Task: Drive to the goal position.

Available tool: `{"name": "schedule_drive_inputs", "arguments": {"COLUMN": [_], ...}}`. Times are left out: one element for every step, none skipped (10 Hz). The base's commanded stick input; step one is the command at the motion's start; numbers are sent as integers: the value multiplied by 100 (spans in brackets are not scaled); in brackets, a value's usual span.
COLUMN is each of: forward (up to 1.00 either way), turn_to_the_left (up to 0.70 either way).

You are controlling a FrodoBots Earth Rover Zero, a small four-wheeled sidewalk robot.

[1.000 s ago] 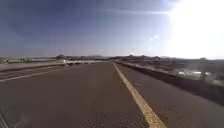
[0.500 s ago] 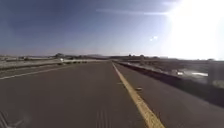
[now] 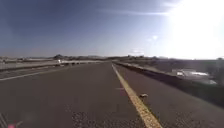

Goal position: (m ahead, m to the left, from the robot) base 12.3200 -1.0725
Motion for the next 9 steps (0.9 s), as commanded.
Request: {"name": "schedule_drive_inputs", "arguments": {"forward": [70, 70, 70, 70, 70, 70, 70, 70, 70], "turn_to_the_left": [34, 17, 0, 0, 0, 0, 0, 0, 0]}}
